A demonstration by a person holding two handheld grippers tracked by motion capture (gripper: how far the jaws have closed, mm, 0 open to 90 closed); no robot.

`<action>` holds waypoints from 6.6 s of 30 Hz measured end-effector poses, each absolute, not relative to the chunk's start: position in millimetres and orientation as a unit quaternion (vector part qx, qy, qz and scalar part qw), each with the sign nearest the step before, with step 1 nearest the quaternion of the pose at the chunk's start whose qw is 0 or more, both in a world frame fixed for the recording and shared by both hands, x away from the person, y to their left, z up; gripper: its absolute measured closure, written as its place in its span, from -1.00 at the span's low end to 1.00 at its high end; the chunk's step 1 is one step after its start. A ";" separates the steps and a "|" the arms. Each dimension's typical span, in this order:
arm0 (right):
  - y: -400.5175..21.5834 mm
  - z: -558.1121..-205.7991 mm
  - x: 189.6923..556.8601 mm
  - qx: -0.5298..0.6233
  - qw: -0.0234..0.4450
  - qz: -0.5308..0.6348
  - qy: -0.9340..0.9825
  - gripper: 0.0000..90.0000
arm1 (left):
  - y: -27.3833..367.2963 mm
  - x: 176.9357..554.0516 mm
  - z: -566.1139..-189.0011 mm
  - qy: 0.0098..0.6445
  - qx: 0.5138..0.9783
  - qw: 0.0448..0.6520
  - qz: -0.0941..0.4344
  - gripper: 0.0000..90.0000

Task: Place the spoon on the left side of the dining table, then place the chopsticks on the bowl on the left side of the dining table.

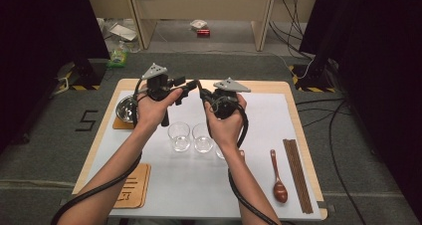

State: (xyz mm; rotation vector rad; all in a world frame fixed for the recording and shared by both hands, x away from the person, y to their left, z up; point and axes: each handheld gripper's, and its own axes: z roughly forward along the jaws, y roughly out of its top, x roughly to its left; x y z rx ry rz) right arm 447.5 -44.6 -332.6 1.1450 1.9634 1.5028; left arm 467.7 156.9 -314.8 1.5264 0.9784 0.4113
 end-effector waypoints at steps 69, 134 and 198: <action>-105.5 -355.2 414.7 0.424 0.207 0.513 0.718 0.44 | 188.8 455.2 -306.8 0.389 0.656 0.592 0.262 0.66; -170.3 -405.4 381.2 0.482 0.203 0.491 0.697 0.40 | 271.0 470.0 -315.4 0.440 0.622 0.562 0.321 0.66; -168.4 -411.6 375.1 0.477 0.201 0.482 0.707 0.41 | 316.4 542.9 -371.7 0.547 0.609 0.459 0.345 0.66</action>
